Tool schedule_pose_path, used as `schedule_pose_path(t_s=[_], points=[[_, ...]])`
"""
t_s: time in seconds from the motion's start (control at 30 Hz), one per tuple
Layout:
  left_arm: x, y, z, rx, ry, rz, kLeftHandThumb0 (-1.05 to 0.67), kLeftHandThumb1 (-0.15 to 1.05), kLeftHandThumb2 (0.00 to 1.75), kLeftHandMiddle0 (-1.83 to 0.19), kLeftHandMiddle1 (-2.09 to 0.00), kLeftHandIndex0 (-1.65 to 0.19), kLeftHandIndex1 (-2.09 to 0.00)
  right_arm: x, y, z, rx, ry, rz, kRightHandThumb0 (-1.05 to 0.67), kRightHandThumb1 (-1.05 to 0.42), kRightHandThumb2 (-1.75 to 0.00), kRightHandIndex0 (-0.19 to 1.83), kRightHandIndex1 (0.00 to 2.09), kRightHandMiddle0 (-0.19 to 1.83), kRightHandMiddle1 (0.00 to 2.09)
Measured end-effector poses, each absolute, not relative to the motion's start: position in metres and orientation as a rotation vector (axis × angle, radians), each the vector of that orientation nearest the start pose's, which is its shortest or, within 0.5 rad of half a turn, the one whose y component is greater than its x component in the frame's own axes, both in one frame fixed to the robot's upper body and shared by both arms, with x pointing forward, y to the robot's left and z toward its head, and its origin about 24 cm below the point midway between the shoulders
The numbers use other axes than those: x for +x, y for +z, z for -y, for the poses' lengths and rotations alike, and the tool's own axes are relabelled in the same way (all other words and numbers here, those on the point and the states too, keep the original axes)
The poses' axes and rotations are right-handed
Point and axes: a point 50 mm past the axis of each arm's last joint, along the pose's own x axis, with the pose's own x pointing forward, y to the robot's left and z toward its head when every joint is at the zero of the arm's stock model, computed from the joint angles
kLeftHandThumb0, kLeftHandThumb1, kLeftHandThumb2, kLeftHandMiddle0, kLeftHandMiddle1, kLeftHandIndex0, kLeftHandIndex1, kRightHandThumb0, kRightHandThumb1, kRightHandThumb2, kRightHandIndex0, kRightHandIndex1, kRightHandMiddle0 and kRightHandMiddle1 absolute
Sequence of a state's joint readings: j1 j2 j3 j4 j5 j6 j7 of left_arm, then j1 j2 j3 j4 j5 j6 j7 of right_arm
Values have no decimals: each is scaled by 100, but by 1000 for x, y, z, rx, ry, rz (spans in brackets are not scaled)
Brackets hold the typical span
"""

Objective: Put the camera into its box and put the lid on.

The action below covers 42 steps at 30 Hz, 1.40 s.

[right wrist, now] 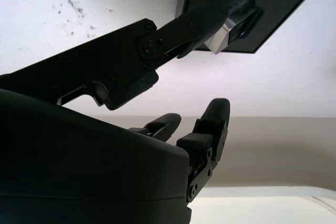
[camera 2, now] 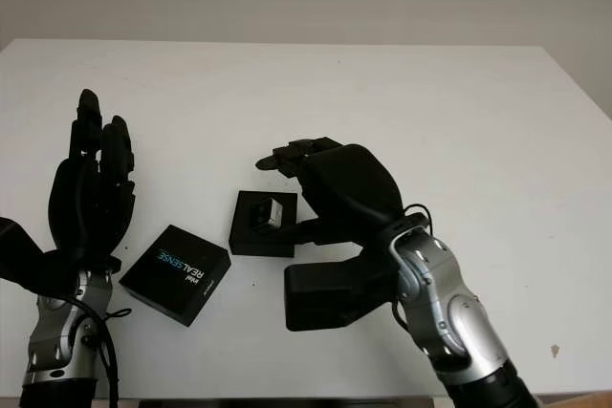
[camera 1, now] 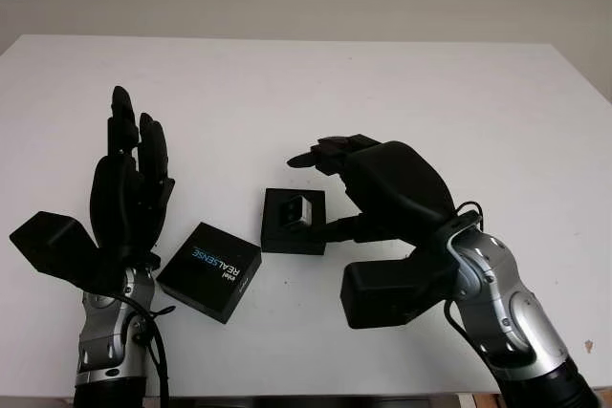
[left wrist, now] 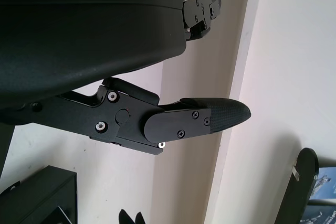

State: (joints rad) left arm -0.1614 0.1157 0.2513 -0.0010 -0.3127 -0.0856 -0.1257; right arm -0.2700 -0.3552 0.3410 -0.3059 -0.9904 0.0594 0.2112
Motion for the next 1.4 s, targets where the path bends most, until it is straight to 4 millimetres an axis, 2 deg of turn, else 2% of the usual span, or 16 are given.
schedule_pose_path(t_s=[0.3, 0.6, 1.0, 1.17, 1.23, 1.4], points=[[276, 100, -215, -198, 64, 300, -68, 105, 47, 19, 0, 19, 0, 271, 135, 90, -1416, 210, 494, -71, -88, -6, 46, 27, 40, 65], [278, 103, -214, -211, 55, 311, -68, 105, 45, 19, 0, 19, 0, 274, 132, 81, -1403, 215, 506, -72, -90, -6, 44, 30, 32, 84], [279, 104, -214, -213, 55, 315, -68, 105, 45, 19, 0, 19, 0, 272, 131, 76, -1420, 231, 503, -74, -89, -5, 46, 34, 39, 95], [279, 104, -214, -214, 59, 315, -68, 105, 45, 19, 0, 19, 0, 271, 130, 74, -1458, 233, 490, -71, -89, -5, 46, 33, 39, 117], [279, 103, -214, -214, 60, 314, -68, 105, 46, 19, 0, 19, 0, 270, 131, 73, -1487, 224, 484, -70, -89, -5, 46, 33, 38, 120], [279, 104, -214, -214, 60, 316, -67, 105, 45, 19, 0, 19, 0, 268, 133, 70, -1556, 200, 482, -68, -87, -5, 49, 28, 40, 109]])
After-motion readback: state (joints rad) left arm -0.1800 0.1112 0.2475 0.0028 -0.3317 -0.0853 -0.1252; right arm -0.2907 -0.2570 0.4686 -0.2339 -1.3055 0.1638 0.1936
